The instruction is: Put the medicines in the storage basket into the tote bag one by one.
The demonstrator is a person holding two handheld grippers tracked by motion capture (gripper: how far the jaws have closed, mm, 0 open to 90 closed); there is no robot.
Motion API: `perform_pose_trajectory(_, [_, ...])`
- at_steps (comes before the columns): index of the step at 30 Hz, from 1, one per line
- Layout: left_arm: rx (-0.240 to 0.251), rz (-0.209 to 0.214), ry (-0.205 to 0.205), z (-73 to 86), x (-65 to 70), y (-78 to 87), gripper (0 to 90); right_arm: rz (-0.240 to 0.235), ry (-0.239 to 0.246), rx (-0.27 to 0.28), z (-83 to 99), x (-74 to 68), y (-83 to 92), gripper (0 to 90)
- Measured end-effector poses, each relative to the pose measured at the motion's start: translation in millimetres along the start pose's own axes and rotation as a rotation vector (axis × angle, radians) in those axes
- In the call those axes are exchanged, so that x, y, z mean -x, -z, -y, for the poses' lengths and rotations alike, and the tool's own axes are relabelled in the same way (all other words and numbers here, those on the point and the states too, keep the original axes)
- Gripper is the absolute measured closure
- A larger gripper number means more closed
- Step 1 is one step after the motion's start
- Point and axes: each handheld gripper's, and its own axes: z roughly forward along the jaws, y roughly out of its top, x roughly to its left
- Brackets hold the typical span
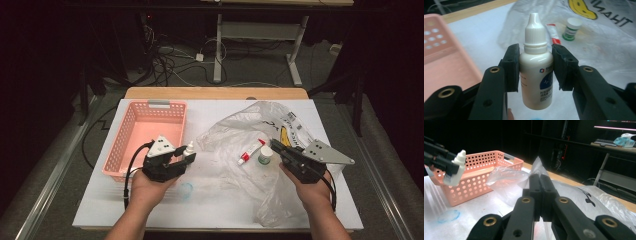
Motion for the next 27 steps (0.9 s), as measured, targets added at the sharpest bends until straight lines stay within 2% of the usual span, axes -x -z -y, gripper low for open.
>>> perform_pose_trajectory(4, [-0.026, 0.056, -0.025, -1.5, 16.3, -17.6, 58.4, 0.001, -0.002, 0.001, 0.0, 0.3, 0.1, 90.0])
perform_pose_trajectory(10, [-0.072, 0.098, -0.063, -2.4, 37.1, -53.6, 58.3, 0.001, -0.004, 0.001, 0.0, -0.4, -0.4, 90.0])
perform_pose_trajectory(18, [-0.058, 0.133, -0.059, -13.7, 49.9, -102.6, 58.2, -0.001, -0.002, 0.003, 0.0, 0.1, 0.1, 90.0])
perform_pose_trajectory(22, [-0.089, 0.134, -0.071, -19.1, 58.9, -129.7, 58.3, -0.002, -0.005, 0.004, 0.2, 0.5, -0.1, 90.0])
perform_pose_trajectory(27, [-0.085, 0.13, -0.074, -22.7, 66.3, -158.1, 58.2, -0.003, -0.008, 0.005, -0.1, 0.7, 0.6, 90.0])
